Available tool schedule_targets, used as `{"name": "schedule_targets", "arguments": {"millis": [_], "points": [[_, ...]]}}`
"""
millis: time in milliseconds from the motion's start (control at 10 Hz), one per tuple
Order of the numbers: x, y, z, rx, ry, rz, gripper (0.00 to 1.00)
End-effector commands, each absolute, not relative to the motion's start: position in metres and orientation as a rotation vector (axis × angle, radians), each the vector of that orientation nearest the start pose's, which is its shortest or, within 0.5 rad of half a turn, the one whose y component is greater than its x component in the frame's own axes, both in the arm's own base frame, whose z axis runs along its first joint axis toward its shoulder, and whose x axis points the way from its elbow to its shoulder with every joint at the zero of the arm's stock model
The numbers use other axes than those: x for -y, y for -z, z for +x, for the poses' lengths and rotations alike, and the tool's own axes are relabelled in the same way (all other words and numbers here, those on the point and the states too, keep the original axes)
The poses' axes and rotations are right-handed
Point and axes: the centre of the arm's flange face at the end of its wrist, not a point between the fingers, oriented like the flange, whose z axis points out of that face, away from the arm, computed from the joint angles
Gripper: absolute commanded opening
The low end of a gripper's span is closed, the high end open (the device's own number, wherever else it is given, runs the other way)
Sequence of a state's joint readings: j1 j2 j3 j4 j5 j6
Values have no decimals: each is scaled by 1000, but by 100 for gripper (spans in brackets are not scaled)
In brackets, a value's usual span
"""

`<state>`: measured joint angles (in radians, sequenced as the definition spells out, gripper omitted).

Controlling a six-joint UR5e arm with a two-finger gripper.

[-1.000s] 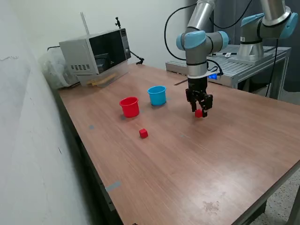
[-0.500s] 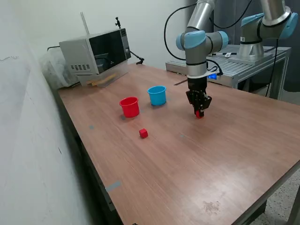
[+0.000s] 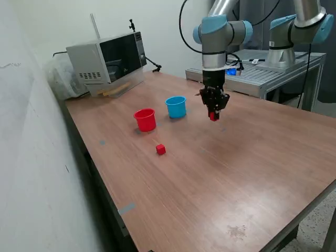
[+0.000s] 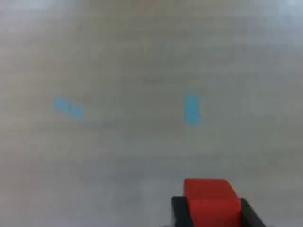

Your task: Place red objects in the red bin, and blue objects in the blue bin.

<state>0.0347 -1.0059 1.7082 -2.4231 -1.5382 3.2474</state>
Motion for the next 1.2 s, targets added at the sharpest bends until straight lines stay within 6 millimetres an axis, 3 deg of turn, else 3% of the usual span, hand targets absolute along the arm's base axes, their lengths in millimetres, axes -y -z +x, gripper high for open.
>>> {"name": "schedule_targets", "arguments": {"millis": [0,200,400,500,800,1100], "points": [[124,-300,-674,-2463,-331,-2264,0],[76,-322,-706,-2547,-408,-2194,0],[23,-298,-736,-2587,-416,-2111,0],[7,-290,-745,-2604,-413,-2081,0],[-16,-278,-752,-2611,-409,-2053,0],[-24,-249,-757,-2599,-363,-2034,0]]}}
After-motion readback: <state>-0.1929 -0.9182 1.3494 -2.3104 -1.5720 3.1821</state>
